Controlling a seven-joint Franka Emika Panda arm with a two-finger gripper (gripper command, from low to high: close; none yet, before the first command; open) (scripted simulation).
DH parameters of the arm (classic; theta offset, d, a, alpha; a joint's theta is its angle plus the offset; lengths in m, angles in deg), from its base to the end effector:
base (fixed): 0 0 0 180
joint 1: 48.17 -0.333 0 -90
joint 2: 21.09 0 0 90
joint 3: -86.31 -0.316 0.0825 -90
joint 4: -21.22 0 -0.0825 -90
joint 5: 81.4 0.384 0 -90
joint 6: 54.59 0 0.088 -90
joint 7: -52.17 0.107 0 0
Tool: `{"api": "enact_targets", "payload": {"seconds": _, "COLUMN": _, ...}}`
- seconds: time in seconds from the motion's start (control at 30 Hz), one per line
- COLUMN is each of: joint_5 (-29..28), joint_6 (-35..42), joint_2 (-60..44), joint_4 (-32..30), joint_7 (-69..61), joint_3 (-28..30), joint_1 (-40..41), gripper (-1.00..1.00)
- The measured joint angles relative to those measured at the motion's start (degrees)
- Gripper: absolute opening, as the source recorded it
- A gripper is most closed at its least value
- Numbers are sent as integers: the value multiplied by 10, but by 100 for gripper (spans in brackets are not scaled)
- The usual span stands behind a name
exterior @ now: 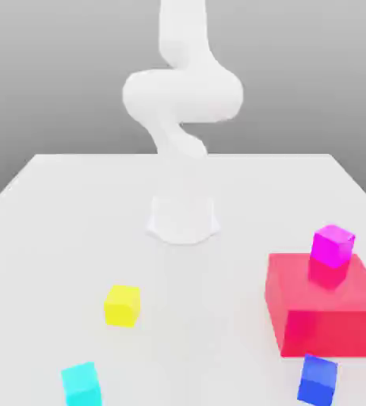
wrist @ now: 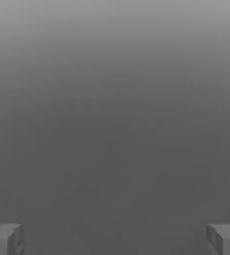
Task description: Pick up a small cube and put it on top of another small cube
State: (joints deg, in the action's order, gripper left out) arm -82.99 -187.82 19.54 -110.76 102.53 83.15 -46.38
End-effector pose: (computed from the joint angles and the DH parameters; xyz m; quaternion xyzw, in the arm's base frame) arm 0.3797 0.0160 0.6786 -0.8519 0.3821 -0.3349 0.1268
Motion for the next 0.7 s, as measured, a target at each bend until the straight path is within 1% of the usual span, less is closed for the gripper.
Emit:
{"api": "enact_targets", "payload": {"seconds": 0.27, "joint_5": -63, "joint_6": -47, "joint_2": -168, "joint_4": -6, "joint_7": 155, "joint_3": -100, "joint_1": 51, "gripper": 0}}
{"api": "enact_targets", "payload": {"seconds": 0.43, "joint_5": -112, "joint_6": -74, "joint_2": -273, "joint_4": -10, "joint_7": 258, "joint_3": -148, "joint_1": 67, "gripper": 0}}
{"api": "enact_targets", "payload": {"seconds": 0.57, "joint_5": -150, "joint_6": -96, "joint_2": -357, "joint_4": -12, "joint_7": 339, "joint_3": -172, "joint_1": 64, "gripper": 0}}
{"api": "enact_targets", "payload": {"seconds": 0.7, "joint_5": -177, "joint_6": -120, "joint_2": -438, "joint_4": -16, "joint_7": 413, "joint_3": -178, "joint_1": 44, "gripper": 0}}
